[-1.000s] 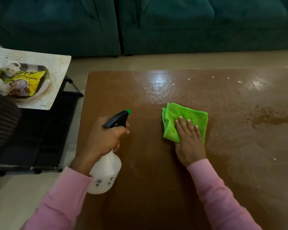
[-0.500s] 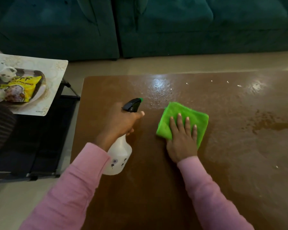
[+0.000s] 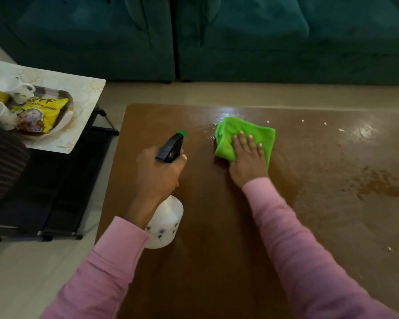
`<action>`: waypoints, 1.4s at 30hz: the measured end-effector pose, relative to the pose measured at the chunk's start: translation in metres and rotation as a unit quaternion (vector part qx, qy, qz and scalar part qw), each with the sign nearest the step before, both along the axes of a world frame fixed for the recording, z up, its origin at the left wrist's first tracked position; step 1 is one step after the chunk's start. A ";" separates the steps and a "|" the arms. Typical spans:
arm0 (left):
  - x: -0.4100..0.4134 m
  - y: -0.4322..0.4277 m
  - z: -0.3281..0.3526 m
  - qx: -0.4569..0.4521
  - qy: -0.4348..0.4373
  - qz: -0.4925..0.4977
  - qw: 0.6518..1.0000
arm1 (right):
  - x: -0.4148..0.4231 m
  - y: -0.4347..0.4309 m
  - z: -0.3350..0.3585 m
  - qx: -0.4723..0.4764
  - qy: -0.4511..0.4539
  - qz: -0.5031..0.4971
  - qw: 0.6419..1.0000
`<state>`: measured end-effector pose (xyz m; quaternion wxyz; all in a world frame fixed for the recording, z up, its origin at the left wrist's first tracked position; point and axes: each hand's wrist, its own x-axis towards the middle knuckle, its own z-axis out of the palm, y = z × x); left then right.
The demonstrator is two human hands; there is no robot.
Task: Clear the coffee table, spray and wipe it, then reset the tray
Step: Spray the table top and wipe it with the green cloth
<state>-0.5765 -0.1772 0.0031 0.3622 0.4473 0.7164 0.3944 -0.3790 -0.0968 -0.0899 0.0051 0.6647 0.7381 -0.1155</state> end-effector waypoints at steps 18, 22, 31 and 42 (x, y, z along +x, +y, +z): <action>-0.007 -0.002 -0.001 -0.003 -0.003 0.019 1.000 | -0.021 0.109 0.005 -0.010 -0.010 -0.058 0.998; -0.001 -0.001 -0.001 -0.003 -0.009 0.027 1.000 | -0.087 0.098 0.004 -0.019 0.016 0.021 0.999; -0.004 -0.003 0.000 -0.001 -0.018 0.029 0.999 | 0.037 0.093 -0.001 0.014 -0.008 -0.004 1.000; -0.004 0.000 0.003 -0.014 -0.055 0.033 0.998 | 0.120 0.006 0.008 -0.021 0.054 0.096 0.994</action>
